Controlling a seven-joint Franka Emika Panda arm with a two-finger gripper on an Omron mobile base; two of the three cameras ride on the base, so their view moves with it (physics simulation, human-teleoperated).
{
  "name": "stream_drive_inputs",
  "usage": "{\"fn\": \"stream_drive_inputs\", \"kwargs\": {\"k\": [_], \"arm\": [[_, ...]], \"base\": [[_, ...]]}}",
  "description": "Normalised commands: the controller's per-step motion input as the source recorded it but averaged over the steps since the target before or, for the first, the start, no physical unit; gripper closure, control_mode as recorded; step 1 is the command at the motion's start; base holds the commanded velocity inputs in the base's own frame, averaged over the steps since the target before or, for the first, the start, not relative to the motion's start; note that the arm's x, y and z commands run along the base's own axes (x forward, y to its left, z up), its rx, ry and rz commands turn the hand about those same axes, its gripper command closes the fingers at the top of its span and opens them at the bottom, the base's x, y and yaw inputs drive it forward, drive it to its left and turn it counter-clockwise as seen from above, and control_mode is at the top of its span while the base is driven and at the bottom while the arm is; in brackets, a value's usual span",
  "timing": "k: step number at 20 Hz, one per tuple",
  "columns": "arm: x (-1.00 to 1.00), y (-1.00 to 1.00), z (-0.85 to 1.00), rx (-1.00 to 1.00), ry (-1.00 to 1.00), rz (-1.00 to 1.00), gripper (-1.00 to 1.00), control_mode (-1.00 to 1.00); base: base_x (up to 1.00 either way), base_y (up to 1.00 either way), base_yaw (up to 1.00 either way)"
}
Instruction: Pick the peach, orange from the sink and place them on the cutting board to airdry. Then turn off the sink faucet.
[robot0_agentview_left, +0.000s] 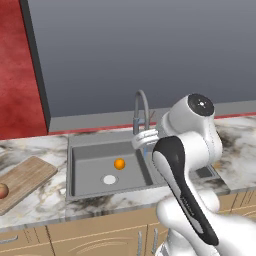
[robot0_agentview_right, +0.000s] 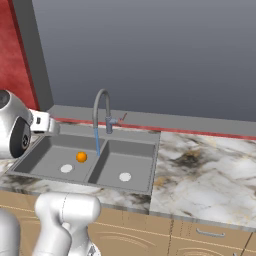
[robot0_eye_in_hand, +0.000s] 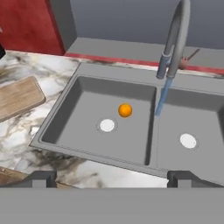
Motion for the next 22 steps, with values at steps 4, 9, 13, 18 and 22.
{"fn": "stream_drive_inputs", "kwargs": {"k": [4, 9, 13, 18, 22], "arm": [[0.2, -0.07, -0.12, 0.01, 0.04, -0.1, -1.0, -1.0], [0.28, -0.1, -0.2, 0.02, 0.05, -0.07, -1.0, -1.0], [0.24, -0.12, -0.19, 0.02, 0.06, -0.03, -1.0, -1.0], [0.27, -0.03, -0.38, 0.0, 0.03, 0.0, -1.0, -1.0], [0.33, 0.0, -0.41, 0.0, 0.05, 0.0, -1.0, -1.0]], "base": [[0.0, 0.0, 0.0], [0.0, 0.0, 0.0], [0.0, 0.0, 0.0], [0.0, 0.0, 0.0], [0.0, 0.0, 0.0]]}}
